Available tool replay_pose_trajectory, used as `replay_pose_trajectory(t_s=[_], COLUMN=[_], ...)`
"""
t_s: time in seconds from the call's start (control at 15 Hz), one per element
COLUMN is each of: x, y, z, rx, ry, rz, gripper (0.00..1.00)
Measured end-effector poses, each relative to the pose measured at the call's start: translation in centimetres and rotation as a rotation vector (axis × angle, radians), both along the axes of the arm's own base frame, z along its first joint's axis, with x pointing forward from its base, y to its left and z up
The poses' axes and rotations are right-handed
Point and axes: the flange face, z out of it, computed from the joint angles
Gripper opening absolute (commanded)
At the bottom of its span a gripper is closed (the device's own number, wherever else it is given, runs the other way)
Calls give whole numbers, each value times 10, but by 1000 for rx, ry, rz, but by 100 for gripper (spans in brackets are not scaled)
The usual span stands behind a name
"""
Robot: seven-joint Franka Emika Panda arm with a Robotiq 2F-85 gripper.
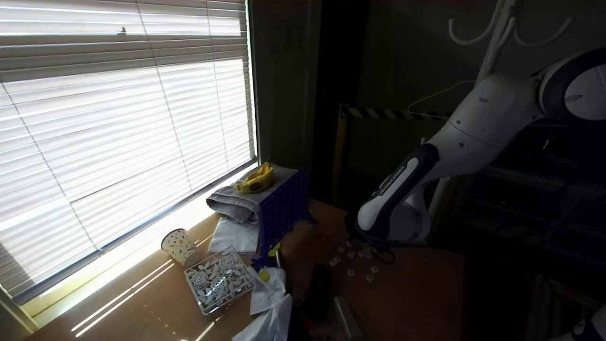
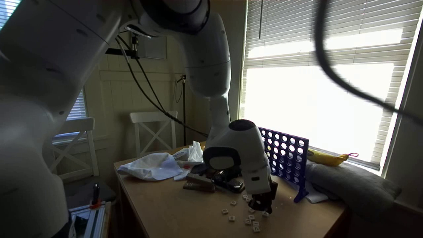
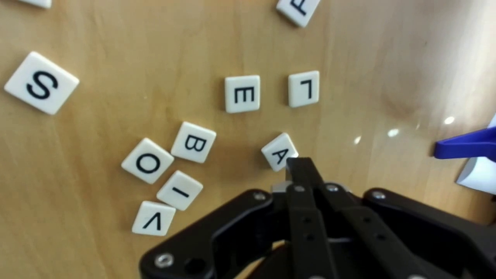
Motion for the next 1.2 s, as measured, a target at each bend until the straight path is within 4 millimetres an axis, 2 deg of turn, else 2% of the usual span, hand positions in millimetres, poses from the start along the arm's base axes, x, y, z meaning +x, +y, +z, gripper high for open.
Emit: replay_pose_trajectory(t_s=[0.27, 0.6, 1.0, 1.2], x=[3, 11, 6, 4], y=[9, 16, -3, -5], z=[14, 26, 15, 10], rx=[-22, 22, 93, 107], ry=[-90, -128, -17, 29], rz=[12, 156, 245, 293], gripper=[0, 0, 0, 0])
